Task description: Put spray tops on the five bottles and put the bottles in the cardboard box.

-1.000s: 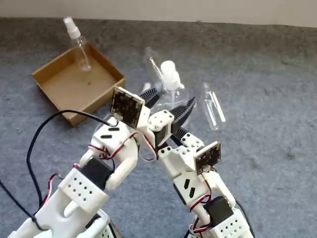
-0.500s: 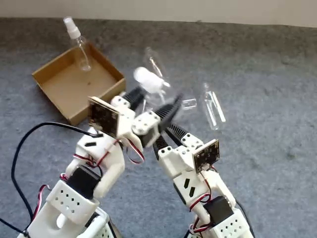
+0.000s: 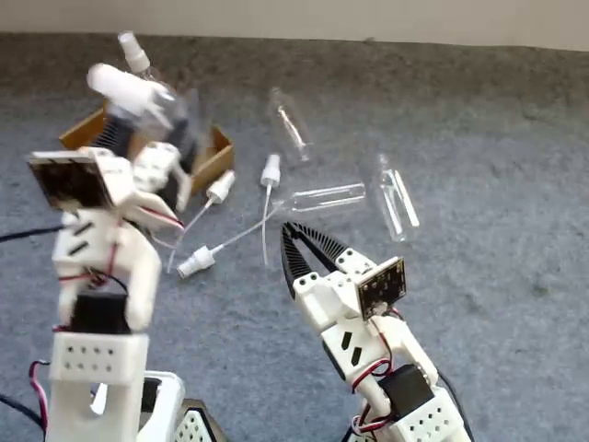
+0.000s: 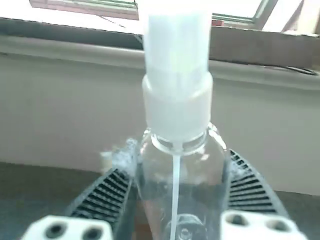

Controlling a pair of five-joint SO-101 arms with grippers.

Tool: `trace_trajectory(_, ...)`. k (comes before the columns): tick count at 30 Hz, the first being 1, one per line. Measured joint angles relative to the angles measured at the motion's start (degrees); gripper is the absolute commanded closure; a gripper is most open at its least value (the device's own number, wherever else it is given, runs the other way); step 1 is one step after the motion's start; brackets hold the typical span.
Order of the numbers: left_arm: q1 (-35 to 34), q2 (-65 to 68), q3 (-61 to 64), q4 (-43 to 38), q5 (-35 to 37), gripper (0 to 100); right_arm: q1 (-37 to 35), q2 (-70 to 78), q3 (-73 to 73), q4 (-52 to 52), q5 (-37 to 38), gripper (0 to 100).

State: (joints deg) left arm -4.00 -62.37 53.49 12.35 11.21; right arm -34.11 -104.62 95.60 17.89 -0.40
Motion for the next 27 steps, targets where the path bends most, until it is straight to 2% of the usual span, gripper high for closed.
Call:
trace_trajectory(6, -10.2, 15.74, -7.65, 0.0, 0.0, 90, 0.0, 0.0, 0.0, 0.97, 0.0, 98.3)
trace_trajectory(11, -14.95, 29.01, -11.96, -0.44, 0.0, 91, 0.0, 0.0, 0.0, 0.97, 0.0, 98.3)
trace_trajectory(17, -18.64, 40.88, -12.48, -14.77, 0.0, 90, 0.0, 0.0, 0.0, 2.11, 0.0, 98.3)
trace_trajectory(21, -18.73, 47.74, -12.48, -24.53, 0.0, 90, 0.0, 0.0, 0.0, 3.78, 0.0, 98.3)
trace_trajectory(24, -18.73, 53.1, -13.1, -27.6, -1.05, 91, 0.0, 0.0, 0.0, 3.78, 0.0, 98.3)
trace_trajectory(27, -18.73, 58.55, -15.82, -28.57, -5.98, 91, 0.0, 0.0, 0.0, 3.78, 0.0, 98.3)
